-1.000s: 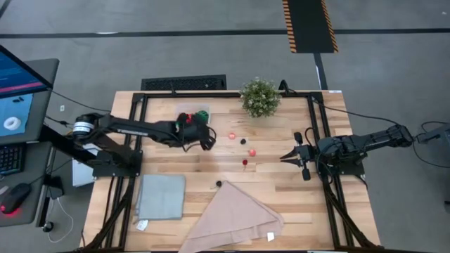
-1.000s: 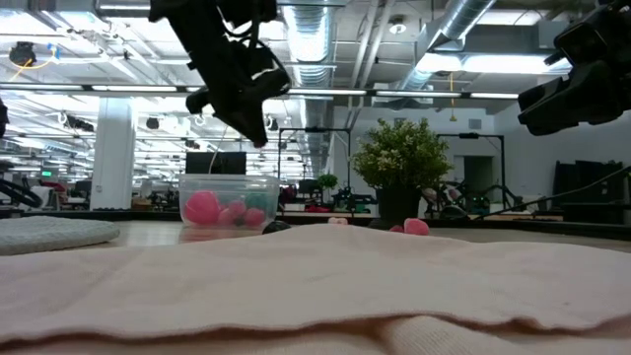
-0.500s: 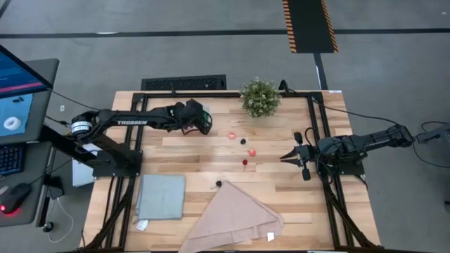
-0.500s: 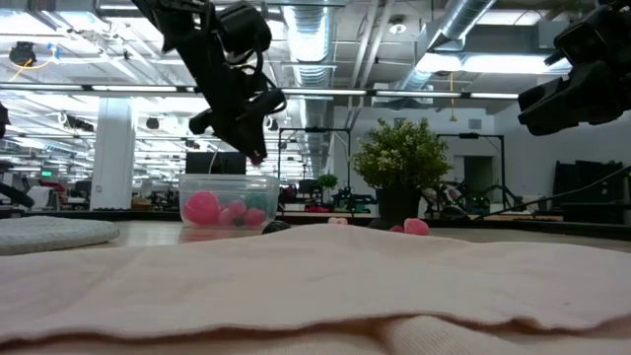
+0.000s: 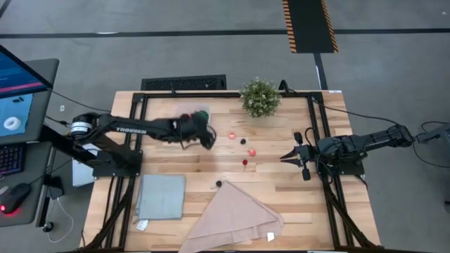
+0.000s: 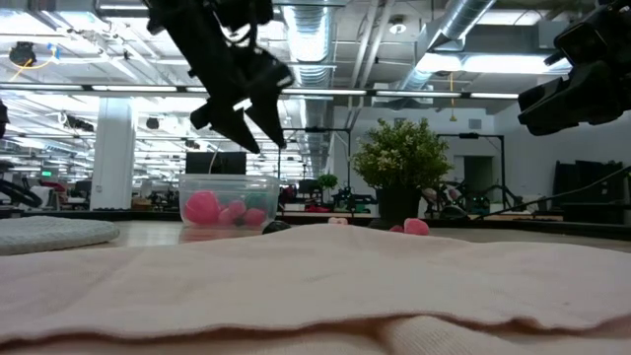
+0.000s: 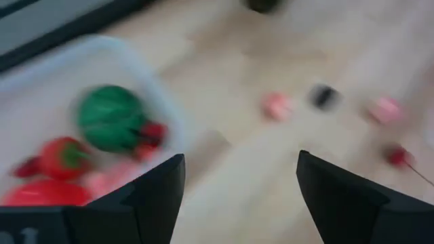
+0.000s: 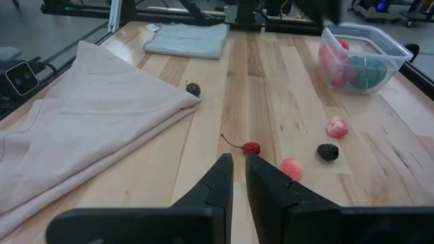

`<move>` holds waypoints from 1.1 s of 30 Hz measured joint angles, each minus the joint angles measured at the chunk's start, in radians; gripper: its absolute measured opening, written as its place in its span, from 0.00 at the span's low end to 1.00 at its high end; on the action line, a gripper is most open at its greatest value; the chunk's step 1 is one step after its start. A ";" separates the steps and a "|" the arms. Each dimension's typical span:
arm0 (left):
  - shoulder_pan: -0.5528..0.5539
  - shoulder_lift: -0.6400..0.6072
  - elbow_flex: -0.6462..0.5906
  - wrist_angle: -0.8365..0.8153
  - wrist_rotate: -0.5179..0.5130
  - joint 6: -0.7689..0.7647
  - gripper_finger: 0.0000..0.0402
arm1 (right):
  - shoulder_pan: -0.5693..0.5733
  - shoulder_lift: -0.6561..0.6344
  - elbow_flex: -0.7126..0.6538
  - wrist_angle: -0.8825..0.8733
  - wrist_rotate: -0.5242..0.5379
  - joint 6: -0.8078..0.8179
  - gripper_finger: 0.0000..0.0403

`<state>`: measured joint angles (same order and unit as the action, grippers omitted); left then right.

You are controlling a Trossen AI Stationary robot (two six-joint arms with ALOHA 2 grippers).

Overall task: Pick and placing Produce into tupperware
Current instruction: Put the black cherry into the transparent container

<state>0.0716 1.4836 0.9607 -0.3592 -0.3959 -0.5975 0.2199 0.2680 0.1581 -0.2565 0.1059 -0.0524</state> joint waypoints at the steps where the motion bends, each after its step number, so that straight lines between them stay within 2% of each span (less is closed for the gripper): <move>1: -0.042 0.010 0.000 -0.004 -0.018 -0.006 0.68 | 0.000 0.000 0.000 0.000 0.000 0.000 0.16; 3: -0.111 0.034 -0.001 -0.019 -0.059 -0.047 0.68 | 0.000 0.000 0.000 0.000 0.000 0.000 0.16; 7: -0.213 0.093 -0.001 -0.036 -0.053 -0.171 0.68 | 0.000 0.000 0.000 0.001 0.000 0.000 0.16; 12: -0.304 0.180 0.000 0.003 -0.027 -0.174 0.68 | 0.000 0.000 0.000 0.001 0.000 0.000 0.16; 21: -0.393 0.264 0.022 0.054 -0.032 -0.211 0.68 | 0.000 0.000 0.000 0.001 0.000 0.000 0.16; 33: -0.464 0.280 0.028 0.128 -0.067 -0.226 0.70 | 0.000 0.000 0.000 0.001 0.000 0.000 0.16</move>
<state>-0.3928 1.7636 0.9890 -0.2308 -0.4629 -0.8240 0.2199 0.2680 0.1581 -0.2554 0.1059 -0.0521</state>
